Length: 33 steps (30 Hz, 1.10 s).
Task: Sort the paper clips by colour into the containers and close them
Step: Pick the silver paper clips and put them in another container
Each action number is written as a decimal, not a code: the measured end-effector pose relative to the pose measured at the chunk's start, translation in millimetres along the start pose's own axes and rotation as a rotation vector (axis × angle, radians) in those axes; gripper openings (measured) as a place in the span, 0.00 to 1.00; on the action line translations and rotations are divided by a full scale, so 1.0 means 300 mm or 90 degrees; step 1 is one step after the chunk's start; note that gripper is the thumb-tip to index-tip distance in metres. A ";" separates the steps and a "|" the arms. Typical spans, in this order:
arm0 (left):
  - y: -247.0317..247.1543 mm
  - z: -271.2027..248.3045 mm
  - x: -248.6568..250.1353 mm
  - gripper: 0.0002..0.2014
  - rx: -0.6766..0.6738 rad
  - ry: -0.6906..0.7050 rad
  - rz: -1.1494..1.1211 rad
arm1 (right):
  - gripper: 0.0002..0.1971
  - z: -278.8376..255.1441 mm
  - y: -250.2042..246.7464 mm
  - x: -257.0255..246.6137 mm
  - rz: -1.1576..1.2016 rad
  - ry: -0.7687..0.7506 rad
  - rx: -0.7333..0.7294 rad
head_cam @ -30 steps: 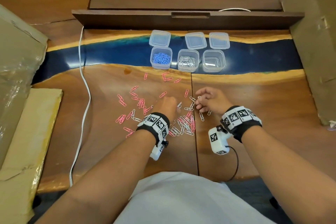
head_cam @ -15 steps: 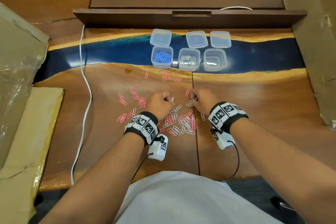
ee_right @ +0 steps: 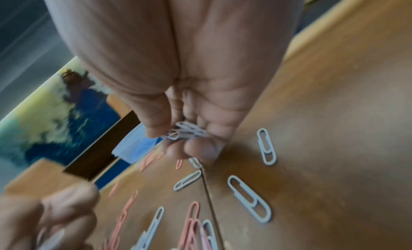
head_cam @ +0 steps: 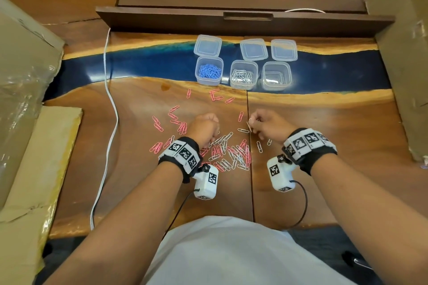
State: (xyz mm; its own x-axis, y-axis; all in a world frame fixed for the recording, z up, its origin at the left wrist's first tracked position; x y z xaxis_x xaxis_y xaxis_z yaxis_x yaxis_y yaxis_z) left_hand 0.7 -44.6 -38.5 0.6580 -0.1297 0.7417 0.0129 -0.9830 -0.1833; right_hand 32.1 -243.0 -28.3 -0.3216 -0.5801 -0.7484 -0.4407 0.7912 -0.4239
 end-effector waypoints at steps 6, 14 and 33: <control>0.010 -0.013 0.001 0.15 -0.142 -0.001 -0.032 | 0.07 -0.038 -0.017 0.034 0.347 0.063 -0.018; 0.032 -0.004 -0.006 0.13 -0.101 -0.030 0.018 | 0.10 -0.017 0.028 0.009 -0.136 0.035 0.146; 0.114 -0.012 0.023 0.03 0.019 0.300 0.718 | 0.13 -0.018 0.099 -0.047 -0.344 -0.016 0.066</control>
State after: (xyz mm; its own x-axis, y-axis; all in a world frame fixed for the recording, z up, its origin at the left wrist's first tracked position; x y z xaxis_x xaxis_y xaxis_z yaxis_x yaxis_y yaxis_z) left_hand 2.9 -79.6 -37.4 -0.0260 -0.9477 0.3182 -0.3670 -0.2870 -0.8848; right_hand 19.0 -212.3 -27.7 -0.0515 -0.9054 -0.4214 -0.4529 0.3972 -0.7982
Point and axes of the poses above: each hand's wrist, its own z-axis towards the middle knuckle, its own y-axis out of the palm, x = y × z, the point moved 3 cm from there along z, towards the middle knuckle, and after that the axes turned 5 degrees about x, right-handed, at the moved point
